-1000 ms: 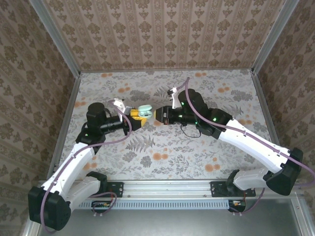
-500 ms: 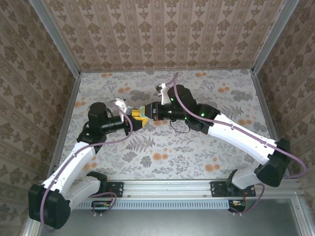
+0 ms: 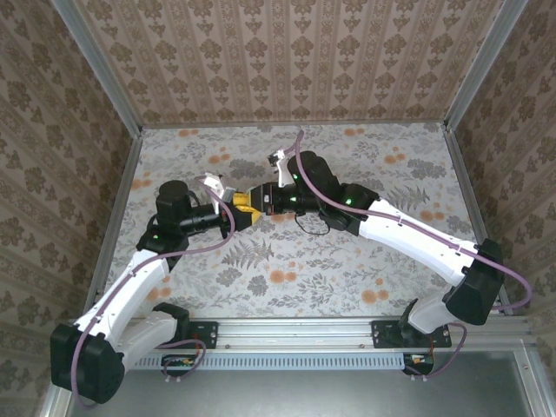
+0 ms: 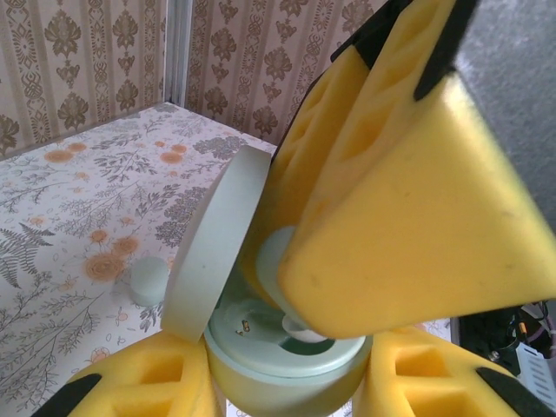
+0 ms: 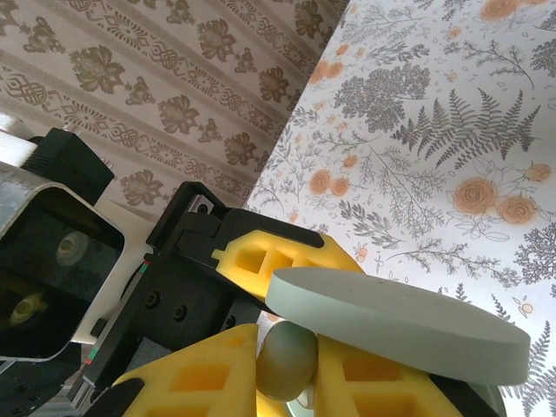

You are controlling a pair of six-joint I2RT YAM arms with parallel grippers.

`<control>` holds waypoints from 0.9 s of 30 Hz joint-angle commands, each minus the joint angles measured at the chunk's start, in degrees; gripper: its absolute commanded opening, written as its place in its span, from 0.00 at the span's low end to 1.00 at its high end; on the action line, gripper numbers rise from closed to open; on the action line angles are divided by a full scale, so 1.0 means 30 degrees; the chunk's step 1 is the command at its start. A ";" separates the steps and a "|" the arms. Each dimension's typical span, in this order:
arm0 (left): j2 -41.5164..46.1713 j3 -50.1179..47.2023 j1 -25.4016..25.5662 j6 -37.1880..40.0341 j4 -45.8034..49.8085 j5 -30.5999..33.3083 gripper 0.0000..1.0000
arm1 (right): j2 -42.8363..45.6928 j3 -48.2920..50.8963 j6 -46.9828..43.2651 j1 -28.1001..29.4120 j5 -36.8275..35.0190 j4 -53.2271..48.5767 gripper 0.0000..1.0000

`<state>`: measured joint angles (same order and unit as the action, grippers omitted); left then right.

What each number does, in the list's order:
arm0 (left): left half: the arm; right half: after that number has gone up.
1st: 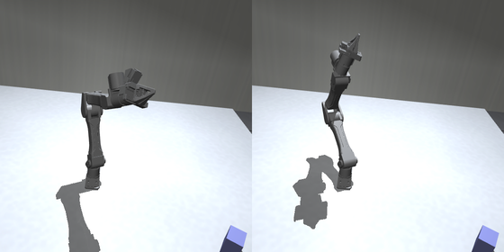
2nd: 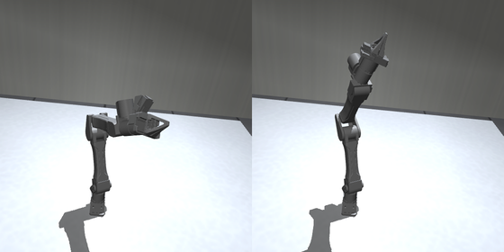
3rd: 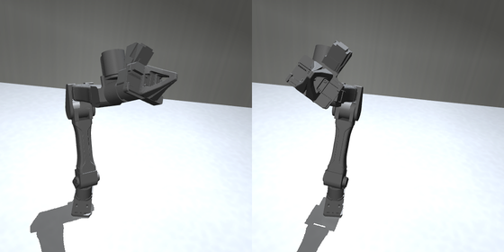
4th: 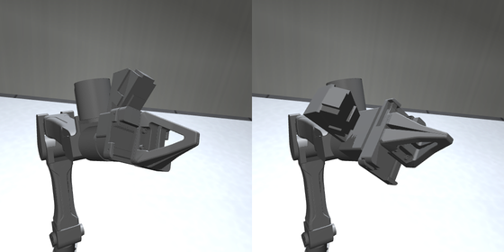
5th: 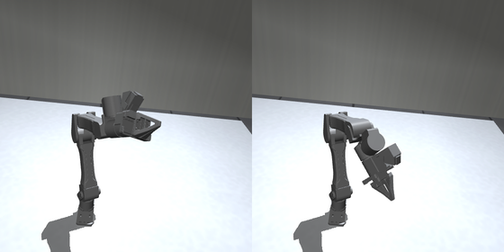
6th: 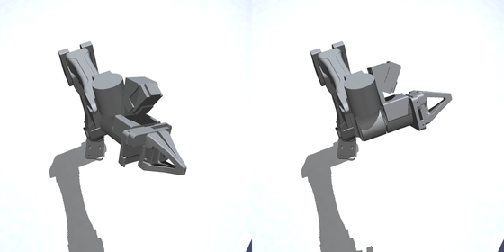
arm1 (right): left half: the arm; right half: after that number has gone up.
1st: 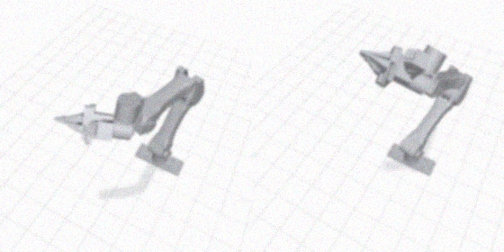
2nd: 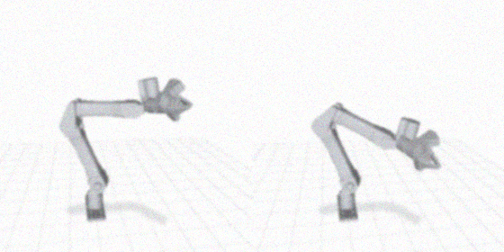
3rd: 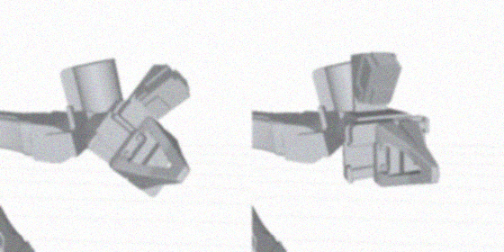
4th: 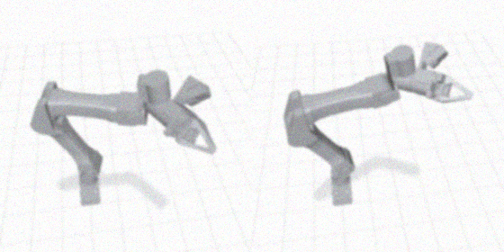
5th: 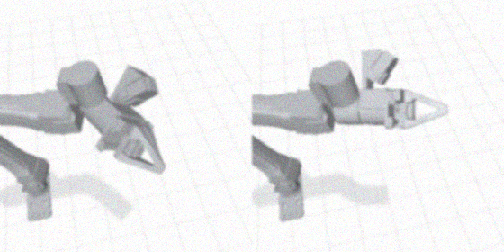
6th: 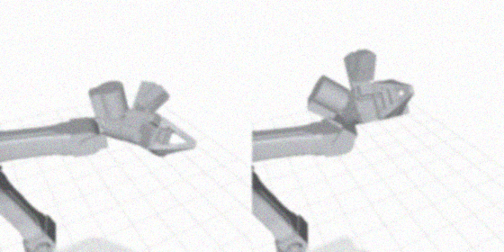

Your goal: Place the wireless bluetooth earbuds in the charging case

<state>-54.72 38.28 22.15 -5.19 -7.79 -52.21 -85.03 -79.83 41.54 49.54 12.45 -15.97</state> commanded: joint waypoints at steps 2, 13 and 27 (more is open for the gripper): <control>-0.0027 0.0793 0.0145 -0.0430 -0.1003 -0.0088 0.15 | -0.0278 -0.0551 -0.0812 0.0283 -0.0253 -0.0443 0.20; -0.0276 0.0956 0.0193 -0.0467 -0.1060 -0.0092 0.16 | -0.0563 -0.0547 -0.0778 0.0347 -0.0173 0.0082 0.21; -0.0134 0.1038 0.0204 -0.0255 -0.0743 0.0102 0.15 | -0.0471 0.0095 -0.1157 0.0508 -0.0472 -0.0662 0.30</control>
<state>-55.68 38.57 22.22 -5.63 -7.27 -51.18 -86.11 -80.42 38.81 50.22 11.14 -15.88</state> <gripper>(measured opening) 0.323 0.289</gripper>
